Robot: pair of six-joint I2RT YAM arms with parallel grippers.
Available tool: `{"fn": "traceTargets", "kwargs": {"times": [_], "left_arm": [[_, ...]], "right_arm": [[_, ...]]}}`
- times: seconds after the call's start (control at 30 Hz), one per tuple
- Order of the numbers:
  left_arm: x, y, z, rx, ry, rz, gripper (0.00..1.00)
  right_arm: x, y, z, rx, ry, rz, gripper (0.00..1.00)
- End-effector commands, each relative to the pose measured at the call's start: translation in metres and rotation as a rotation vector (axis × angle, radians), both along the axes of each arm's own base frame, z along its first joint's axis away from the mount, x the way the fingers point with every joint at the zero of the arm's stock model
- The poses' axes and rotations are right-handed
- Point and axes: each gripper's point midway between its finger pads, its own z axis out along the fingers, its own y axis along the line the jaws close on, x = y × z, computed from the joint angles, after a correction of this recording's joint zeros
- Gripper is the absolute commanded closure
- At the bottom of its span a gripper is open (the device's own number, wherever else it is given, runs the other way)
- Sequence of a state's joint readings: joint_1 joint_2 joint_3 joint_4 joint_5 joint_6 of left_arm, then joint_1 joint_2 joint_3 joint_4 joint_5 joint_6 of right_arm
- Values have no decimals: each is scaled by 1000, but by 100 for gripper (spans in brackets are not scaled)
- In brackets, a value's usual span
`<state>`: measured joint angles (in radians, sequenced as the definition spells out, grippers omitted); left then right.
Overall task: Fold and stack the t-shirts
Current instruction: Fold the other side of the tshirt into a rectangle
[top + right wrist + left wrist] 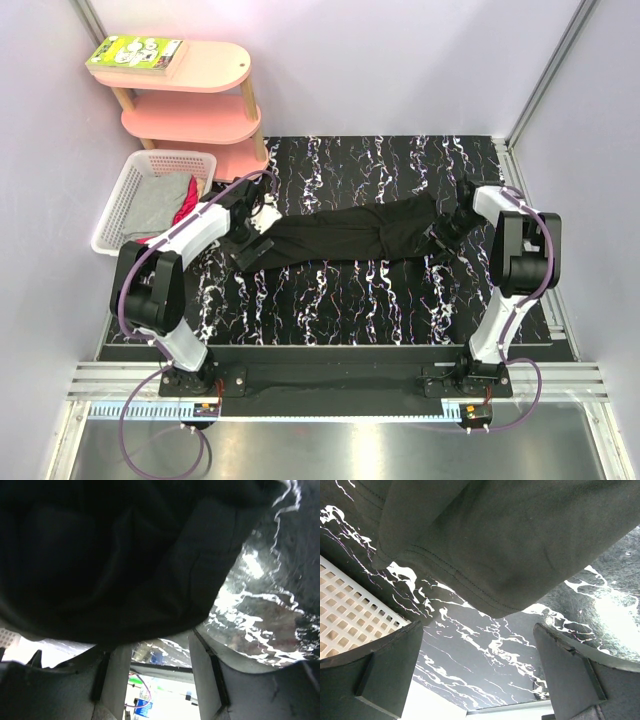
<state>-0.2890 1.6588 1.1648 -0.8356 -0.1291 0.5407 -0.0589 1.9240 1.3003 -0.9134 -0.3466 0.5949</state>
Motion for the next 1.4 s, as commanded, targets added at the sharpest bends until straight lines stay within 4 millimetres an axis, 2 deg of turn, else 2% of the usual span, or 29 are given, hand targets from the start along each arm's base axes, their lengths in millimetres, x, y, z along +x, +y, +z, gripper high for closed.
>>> {"fn": "traceTargets", "kwargs": {"times": [0.0,0.4,0.53,0.6,0.8,0.83,0.87,0.9,0.97,1.0,1.1,1.37], "left_arm": [[2,-4,13,-31,-51,7,1],[1,-6,11,-41,-43,4,1],[-2,-6,8,-48,-32,6,1],[-3,-7,7,-53,-27,6,1],[-4,-8,4,-59,-22,2,1],[-4,-9,3,-62,-21,1,1],[-3,-10,4,-66,-22,4,1],[-4,-10,3,-69,-20,4,1],[-4,-10,2,-69,-13,6,1],[-4,-10,2,-69,-13,6,1],[-4,-10,3,-67,-19,6,1],[-6,-6,8,-56,-36,7,1]], "right_arm": [[19,-9,-2,-47,-52,9,48],[39,-16,-7,-86,-85,6,72],[42,-16,-3,-88,-99,7,93],[43,-15,3,-78,-113,6,98],[29,-9,29,-52,-159,-5,100],[24,-10,30,-59,-161,-1,98],[23,-11,29,-64,-161,4,79],[22,-11,27,-69,-153,8,64],[18,-13,19,-74,-133,28,55],[17,-13,16,-76,-124,29,47],[14,-15,7,-86,-102,34,41],[21,-16,-20,-88,-44,40,41]]}}
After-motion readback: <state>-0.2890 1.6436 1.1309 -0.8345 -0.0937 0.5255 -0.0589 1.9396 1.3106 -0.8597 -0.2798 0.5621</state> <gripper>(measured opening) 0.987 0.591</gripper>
